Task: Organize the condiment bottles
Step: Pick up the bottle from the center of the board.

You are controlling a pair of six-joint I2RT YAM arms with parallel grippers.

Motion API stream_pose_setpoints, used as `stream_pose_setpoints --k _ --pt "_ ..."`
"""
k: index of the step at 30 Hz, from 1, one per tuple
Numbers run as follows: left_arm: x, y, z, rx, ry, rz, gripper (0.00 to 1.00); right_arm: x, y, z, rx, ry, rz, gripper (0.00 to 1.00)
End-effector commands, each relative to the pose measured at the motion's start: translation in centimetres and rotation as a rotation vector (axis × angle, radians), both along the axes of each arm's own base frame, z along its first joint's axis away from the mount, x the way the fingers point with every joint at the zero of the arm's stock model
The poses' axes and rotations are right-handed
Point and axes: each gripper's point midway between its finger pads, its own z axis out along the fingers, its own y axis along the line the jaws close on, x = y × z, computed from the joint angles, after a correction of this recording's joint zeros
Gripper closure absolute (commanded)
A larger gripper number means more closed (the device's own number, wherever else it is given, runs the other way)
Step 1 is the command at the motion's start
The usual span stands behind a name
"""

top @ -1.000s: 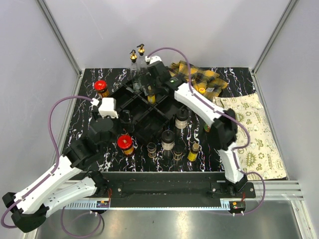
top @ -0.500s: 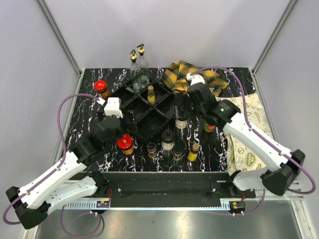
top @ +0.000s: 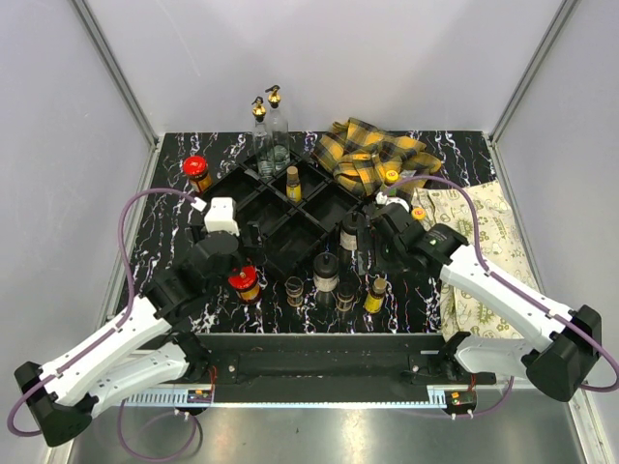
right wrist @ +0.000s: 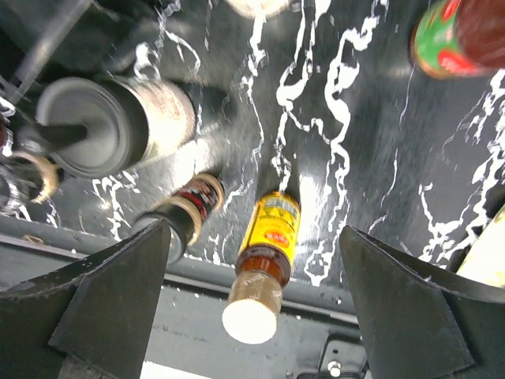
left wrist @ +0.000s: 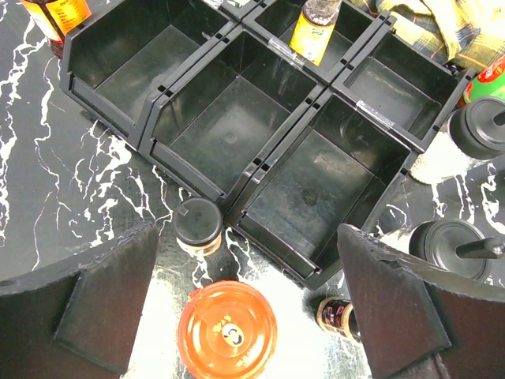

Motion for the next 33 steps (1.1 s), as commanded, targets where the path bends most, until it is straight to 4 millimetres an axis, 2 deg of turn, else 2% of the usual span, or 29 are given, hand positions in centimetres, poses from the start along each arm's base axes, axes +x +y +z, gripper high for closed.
stream_pose_setpoints --k 1,9,20,29,32,33 --pt "0.5 0.1 1.7 -0.074 -0.072 0.026 0.01 -1.2 0.2 -0.8 0.023 0.050 -0.014 0.05" --pt "0.6 -0.1 1.1 -0.066 -0.063 0.023 0.01 -2.6 0.7 -2.6 0.032 0.139 0.018 0.15" --pt "0.7 -0.1 0.8 -0.060 -0.062 0.028 0.01 -4.2 0.0 -3.1 0.047 0.179 0.009 0.23" --pt "0.9 -0.1 0.7 -0.054 -0.062 0.028 0.01 -4.3 0.1 -3.0 0.047 0.188 0.019 0.30" --pt "0.9 -0.1 0.7 -0.053 -0.062 0.029 0.01 -4.3 0.1 -2.7 0.048 0.187 0.019 0.41" --pt "0.9 0.0 0.7 -0.052 -0.062 0.030 0.01 -4.3 0.2 -2.6 0.053 0.187 0.020 0.47"
